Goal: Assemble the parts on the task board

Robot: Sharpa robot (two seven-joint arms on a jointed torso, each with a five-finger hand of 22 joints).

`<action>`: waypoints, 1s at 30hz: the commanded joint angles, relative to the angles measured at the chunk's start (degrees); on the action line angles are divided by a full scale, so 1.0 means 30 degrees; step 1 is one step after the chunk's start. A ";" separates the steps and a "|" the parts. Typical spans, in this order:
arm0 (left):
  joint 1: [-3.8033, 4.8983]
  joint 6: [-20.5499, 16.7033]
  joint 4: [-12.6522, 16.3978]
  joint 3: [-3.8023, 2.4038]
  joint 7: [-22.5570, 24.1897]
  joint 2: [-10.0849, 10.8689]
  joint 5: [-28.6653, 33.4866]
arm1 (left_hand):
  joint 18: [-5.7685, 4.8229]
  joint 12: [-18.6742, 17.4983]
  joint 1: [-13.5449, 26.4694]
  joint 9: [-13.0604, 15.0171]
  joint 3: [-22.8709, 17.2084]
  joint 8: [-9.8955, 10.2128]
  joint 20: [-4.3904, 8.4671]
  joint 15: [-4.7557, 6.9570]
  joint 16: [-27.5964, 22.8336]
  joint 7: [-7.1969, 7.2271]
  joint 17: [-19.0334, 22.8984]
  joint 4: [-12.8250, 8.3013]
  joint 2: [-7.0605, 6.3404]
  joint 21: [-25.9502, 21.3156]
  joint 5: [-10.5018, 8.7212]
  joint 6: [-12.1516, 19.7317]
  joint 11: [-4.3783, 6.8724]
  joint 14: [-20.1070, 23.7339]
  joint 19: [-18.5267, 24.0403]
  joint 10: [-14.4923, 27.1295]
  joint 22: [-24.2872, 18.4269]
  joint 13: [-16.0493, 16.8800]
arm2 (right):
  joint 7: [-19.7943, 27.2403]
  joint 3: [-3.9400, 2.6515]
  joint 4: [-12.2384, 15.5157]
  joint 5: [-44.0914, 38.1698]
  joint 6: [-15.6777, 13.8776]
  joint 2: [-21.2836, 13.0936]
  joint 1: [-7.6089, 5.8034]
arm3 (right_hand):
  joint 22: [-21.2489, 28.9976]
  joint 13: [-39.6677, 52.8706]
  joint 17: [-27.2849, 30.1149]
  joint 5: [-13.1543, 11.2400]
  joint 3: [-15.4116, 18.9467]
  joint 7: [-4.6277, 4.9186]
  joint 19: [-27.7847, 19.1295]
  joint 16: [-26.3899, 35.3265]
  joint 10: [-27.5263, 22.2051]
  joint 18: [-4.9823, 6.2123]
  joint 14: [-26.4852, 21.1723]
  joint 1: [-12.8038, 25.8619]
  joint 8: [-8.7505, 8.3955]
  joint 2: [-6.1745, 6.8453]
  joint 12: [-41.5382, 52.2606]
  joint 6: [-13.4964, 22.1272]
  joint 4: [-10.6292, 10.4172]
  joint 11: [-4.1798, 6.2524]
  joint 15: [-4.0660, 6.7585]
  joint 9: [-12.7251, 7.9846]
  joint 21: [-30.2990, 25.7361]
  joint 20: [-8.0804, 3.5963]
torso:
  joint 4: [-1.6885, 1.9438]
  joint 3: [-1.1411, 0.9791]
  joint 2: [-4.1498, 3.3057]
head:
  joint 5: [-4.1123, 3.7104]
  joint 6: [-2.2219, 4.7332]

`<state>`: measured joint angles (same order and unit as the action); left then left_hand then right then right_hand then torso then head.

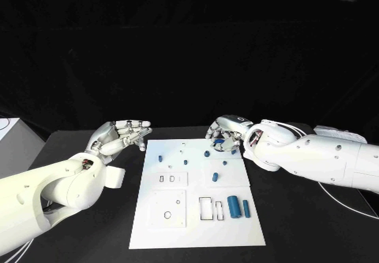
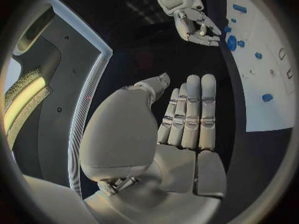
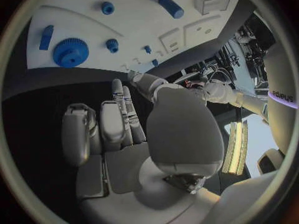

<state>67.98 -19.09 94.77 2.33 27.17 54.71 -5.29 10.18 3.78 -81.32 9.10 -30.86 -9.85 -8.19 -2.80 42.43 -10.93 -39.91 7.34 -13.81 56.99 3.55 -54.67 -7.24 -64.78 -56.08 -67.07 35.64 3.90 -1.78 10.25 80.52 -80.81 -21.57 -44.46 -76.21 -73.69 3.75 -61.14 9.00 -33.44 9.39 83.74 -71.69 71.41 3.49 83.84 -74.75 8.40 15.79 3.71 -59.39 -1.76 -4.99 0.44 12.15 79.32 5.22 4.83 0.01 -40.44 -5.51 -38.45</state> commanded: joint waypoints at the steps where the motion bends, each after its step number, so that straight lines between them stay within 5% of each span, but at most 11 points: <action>1: 0.0034 0.0707 0.0175 -0.0026 -0.0138 0.0054 -0.0304 | 0.0074 -0.0030 0.0188 0.0034 -0.0101 0.0087 -0.0022 0.0005 0.0206 0.0010 -0.0096 -0.0032 -0.0018 0.0348 -0.0074 0.0117 0.0052 0.0152 -0.0078 0.0094 0.0342 0.0019 | -0.1179 -0.0007 -0.0036 -0.1739 0.0604 0.0070 0.0071 | -0.0031 -0.0031 -0.0202 -0.0033 0.0054 0.0021 0.0210 -0.0282 -0.0297 -0.0088 0.0782 0.0056 -0.0123 0.0209 -0.0092 0.0147 -0.0127 -0.0053 -0.0153 0.0059 0.0110 0.0124 | 0.0130 -0.0021 -0.0214 | -0.0139 -0.0050; 15: 0.0045 0.0511 0.0277 -0.0059 -0.0435 0.0217 -0.0339 | -0.0047 -0.0005 0.0514 0.0094 -0.0135 0.0099 -0.0012 0.0007 0.0668 -0.0003 -0.0298 -0.0040 -0.0014 0.1179 -0.0093 0.0200 0.0051 0.0036 -0.0528 0.0086 0.1236 0.0039 | -0.2703 -0.0007 -0.0104 -0.2922 0.1168 0.0385 0.0240 | -0.0675 0.0046 -0.0744 -0.0631 0.1874 0.0202 0.0324 -0.1331 -0.1092 -0.0171 0.0625 0.0357 -0.0320 0.0173 -0.0058 0.0456 -0.0479 -0.0269 -0.0381 0.0275 0.0553 0.0375 | 0.0168 0.0023 -0.0464 | -0.0281 -0.0066; 30: 0.0055 0.0333 0.0382 -0.0104 -0.0482 0.0342 -0.0331 | -0.0044 -0.0009 0.0566 0.0097 -0.0122 0.0111 -0.0012 0.0006 0.0708 -0.0009 -0.0314 -0.0034 -0.0029 0.1207 -0.0100 0.0228 0.0048 0.0033 -0.0509 0.0092 0.1234 0.0040 | -0.3232 0.0004 -0.0701 -0.3026 0.1151 0.1002 0.0517 | -0.0739 0.0084 -0.0715 -0.0492 0.2059 0.0194 0.0325 -0.1494 -0.1107 -0.0172 0.0583 0.0221 -0.0311 -0.0243 -0.0012 0.0393 -0.0758 -0.0265 -0.0388 0.0352 0.0591 0.0399 | 0.0381 0.0066 -0.0695 | -0.0413 -0.0133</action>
<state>68.03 -18.43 95.68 2.09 25.55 55.75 -6.10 10.18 3.78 -80.20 9.34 -30.93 -9.85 -8.20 -2.80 44.36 -10.92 -40.77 7.27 -14.03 60.29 3.55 -54.25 -7.15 -64.78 -57.34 -66.97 39.29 3.95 -10.28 10.27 78.51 -88.99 -19.02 -41.59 -74.72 -74.93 3.96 -63.37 7.30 -27.34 9.81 84.10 -75.78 68.34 3.49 84.02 -74.13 7.73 15.61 3.71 -58.33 -3.88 -5.80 -0.20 13.12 81.04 6.07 5.81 0.19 -42.31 -6.60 -38.77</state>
